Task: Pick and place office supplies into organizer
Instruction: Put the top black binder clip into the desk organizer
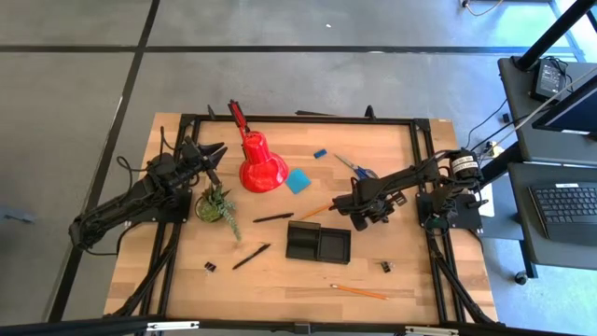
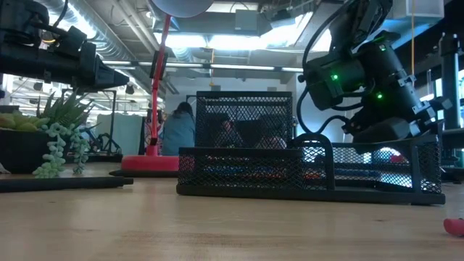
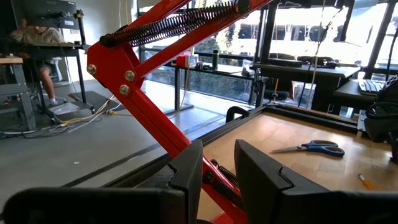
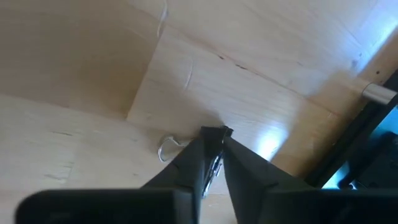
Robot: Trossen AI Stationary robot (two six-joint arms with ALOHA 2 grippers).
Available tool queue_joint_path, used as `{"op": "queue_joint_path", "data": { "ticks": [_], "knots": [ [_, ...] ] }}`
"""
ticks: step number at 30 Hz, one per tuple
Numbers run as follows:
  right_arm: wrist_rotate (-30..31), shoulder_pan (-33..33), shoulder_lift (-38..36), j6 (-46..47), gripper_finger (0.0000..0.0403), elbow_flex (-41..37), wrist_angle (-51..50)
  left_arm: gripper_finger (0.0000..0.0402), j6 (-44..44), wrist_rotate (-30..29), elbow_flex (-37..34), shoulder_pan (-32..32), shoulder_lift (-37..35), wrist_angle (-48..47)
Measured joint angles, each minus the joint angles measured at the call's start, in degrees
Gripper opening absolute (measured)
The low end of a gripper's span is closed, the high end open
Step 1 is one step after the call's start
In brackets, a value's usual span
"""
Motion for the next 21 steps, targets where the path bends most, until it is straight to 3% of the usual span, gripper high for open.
{"op": "queue_joint_path", "data": {
  "ticks": [8,21],
  "knots": [
    [-0.02,0.0,-0.04,-0.35,0.0023,0.11,-0.19,0.0088,0.0,0.0,0.0,0.0,-0.02,0.0],
    [-0.04,0.0,-0.04,-1.36,0.002,0.11,-0.46,0.0088,0.0,0.0,0.0,0.0,0.0,0.0]
  ]
}}
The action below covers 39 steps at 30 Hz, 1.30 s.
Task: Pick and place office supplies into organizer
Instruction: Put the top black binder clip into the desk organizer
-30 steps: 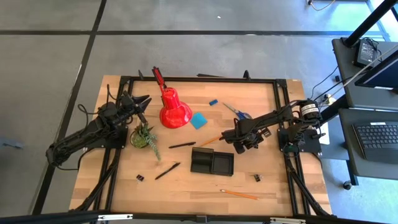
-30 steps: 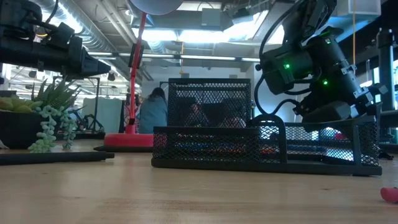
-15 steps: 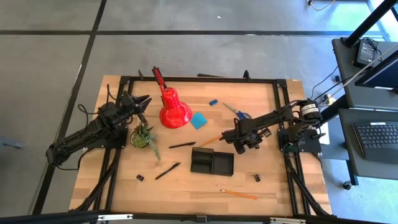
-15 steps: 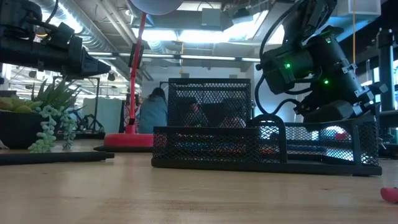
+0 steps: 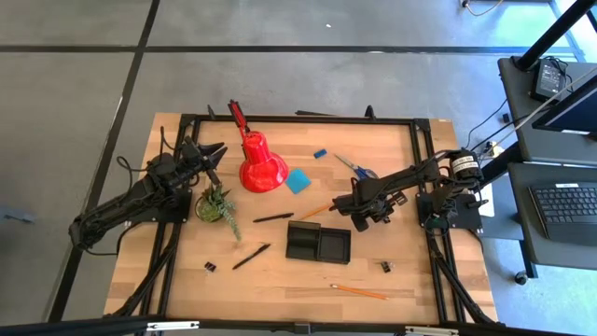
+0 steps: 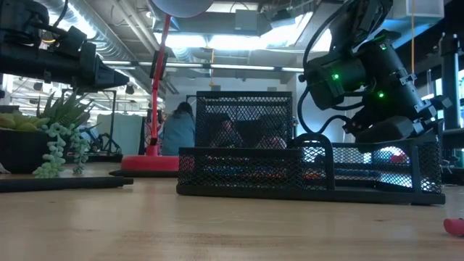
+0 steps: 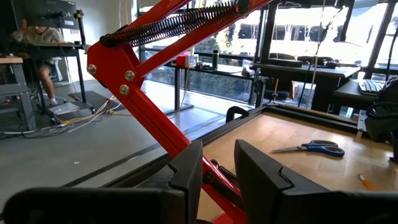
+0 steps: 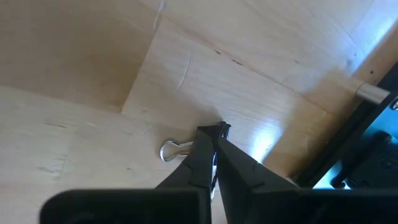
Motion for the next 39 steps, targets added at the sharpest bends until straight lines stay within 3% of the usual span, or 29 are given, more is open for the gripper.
{"op": "queue_joint_path", "data": {
  "ticks": [39],
  "knots": [
    [-0.46,0.01,0.09,-2.45,0.0005,2.78,-2.81,0.0088,0.0,0.0,0.0,0.0,-0.02,0.0]
  ]
}}
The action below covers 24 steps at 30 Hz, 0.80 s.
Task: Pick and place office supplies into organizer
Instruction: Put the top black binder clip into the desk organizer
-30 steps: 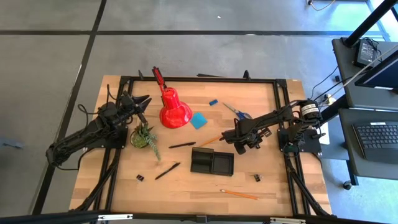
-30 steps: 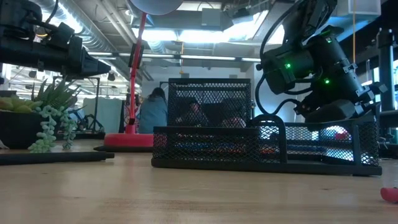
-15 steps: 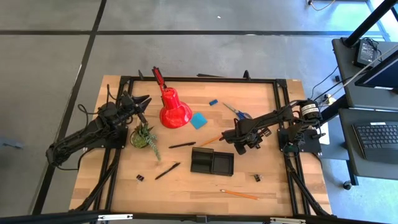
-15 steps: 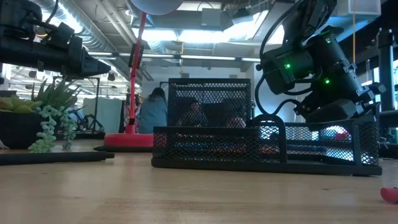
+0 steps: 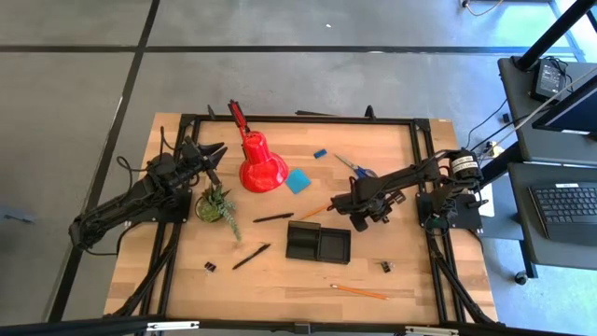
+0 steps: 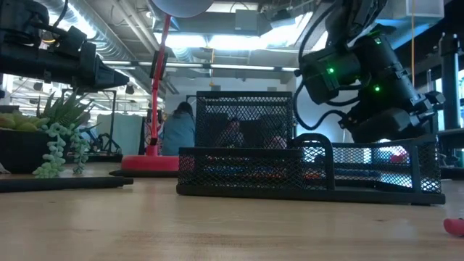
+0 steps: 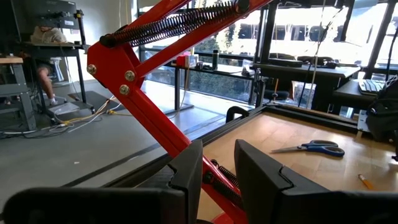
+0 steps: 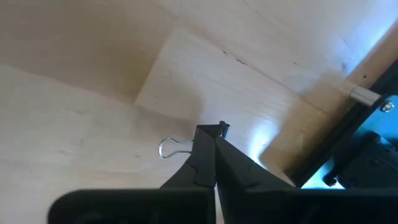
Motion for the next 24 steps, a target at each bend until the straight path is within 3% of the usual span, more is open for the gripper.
{"op": "queue_joint_path", "data": {
  "ticks": [18,24],
  "knots": [
    [1.53,0.01,0.0,-6.25,0.0004,1.59,0.25,0.0088,0.0,0.0,0.0,0.0,0.02,0.02],
    [1.95,0.01,0.0,-12.03,0.0004,8.02,0.32,0.0088,0.0,0.0,0.0,0.0,0.01,0.0]
  ]
}}
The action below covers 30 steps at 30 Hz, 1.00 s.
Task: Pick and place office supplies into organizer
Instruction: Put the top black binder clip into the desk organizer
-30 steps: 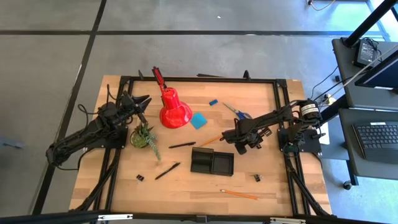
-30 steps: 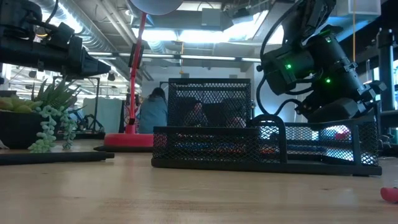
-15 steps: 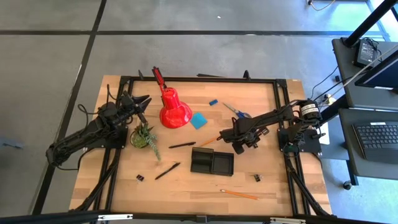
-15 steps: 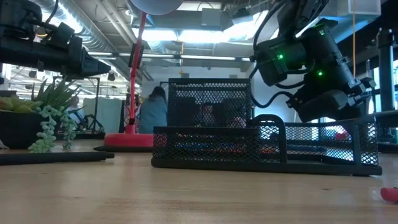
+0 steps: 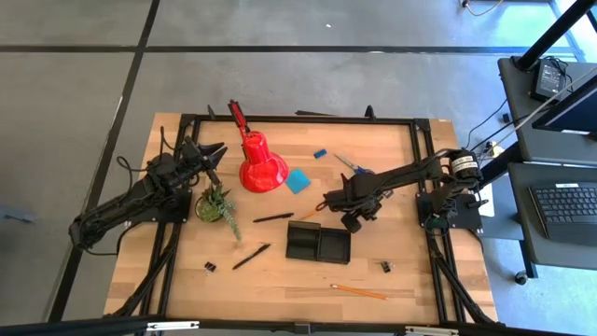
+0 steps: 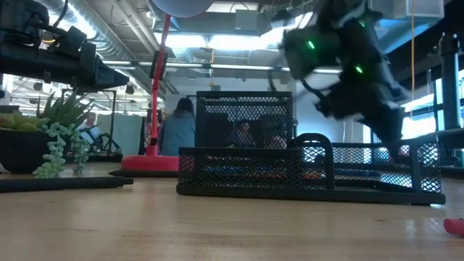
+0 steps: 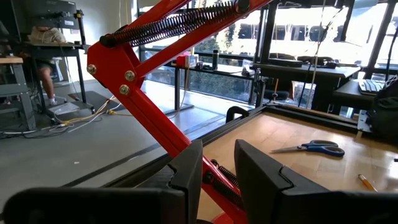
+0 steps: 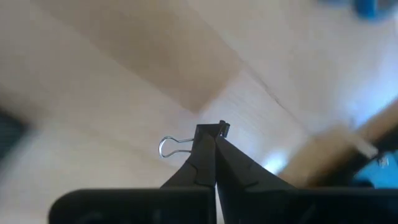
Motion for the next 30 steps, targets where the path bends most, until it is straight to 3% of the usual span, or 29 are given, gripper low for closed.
{"op": "queue_joint_path", "data": {
  "ticks": [5,14,21,30],
  "knots": [
    [2.7,0.0,-0.02,-5.19,0.0004,8.08,-0.69,0.0088,0.0,0.0,0.0,0.0,0.0,0.0],
    [9.93,0.59,-0.11,-8.32,0.0004,24.84,-12.77,0.0088,0.0,0.0,0.0,0.0,0.0,0.0],
    [9.39,3.19,-0.13,-15.72,0.0004,31.89,-4.53,0.0088,0.0,0.0,0.0,0.0,-0.01,0.0],
    [5.12,8.78,-0.11,-19.56,0.0003,32.39,8.54,0.0088,0.0,0.0,0.0,0.0,-0.01,0.02]
  ]
}}
